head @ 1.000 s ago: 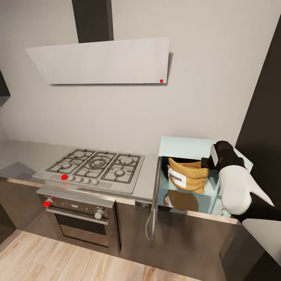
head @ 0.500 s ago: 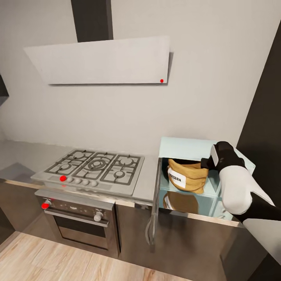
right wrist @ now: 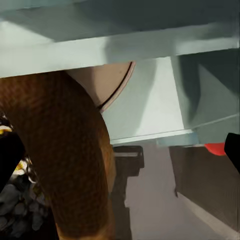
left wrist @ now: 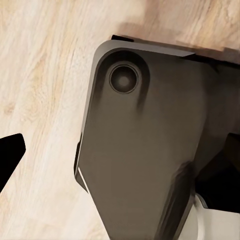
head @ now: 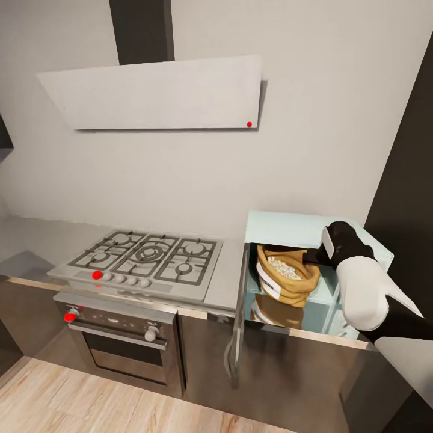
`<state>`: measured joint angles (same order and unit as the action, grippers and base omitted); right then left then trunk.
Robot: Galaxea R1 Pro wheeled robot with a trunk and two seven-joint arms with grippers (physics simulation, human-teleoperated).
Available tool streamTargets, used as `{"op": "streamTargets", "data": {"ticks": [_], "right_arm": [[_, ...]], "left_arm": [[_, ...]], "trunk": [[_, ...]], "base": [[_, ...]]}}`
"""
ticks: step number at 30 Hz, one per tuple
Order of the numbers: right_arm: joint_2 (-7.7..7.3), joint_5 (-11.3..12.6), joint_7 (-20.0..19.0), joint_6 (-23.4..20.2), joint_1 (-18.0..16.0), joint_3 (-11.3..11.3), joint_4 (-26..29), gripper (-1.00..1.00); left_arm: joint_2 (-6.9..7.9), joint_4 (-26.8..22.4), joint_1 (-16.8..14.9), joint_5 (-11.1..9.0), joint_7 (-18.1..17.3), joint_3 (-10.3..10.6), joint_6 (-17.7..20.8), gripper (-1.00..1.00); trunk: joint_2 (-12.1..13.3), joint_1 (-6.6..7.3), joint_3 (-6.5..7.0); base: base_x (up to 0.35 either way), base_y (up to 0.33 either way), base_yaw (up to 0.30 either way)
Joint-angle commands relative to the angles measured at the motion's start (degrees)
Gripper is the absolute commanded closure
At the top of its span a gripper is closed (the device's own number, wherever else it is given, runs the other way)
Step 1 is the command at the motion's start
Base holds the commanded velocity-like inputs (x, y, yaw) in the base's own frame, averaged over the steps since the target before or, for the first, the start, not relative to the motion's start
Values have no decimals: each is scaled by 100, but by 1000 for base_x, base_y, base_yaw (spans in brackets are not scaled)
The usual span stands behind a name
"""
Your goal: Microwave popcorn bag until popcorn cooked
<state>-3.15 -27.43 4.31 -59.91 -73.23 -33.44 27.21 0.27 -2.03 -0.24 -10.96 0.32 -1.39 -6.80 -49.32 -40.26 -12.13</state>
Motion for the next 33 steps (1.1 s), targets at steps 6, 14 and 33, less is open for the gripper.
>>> {"op": "streamTargets", "data": {"ticks": [6, 14, 33], "right_arm": [[6, 40, 36, -9, -7, -22, 21, -100], [-2, 96, -382, -9, -7, -11, 258, -100], [-354, -129, -2915, -9, 2146, 777, 2732, -100]], "left_arm": [[-1, 1, -3, -28, 43, -10, -14, -100], [-1, 1, -3, -31, 56, -10, -14, -100], [-1, 1, -3, -30, 58, -11, -14, -100]], "trunk": [[-6, -1, -8], [-6, -1, -8], [-6, -1, -8]], "base": [[-135, 0, 0], [-339, 0, 0], [-227, 0, 0]]}}
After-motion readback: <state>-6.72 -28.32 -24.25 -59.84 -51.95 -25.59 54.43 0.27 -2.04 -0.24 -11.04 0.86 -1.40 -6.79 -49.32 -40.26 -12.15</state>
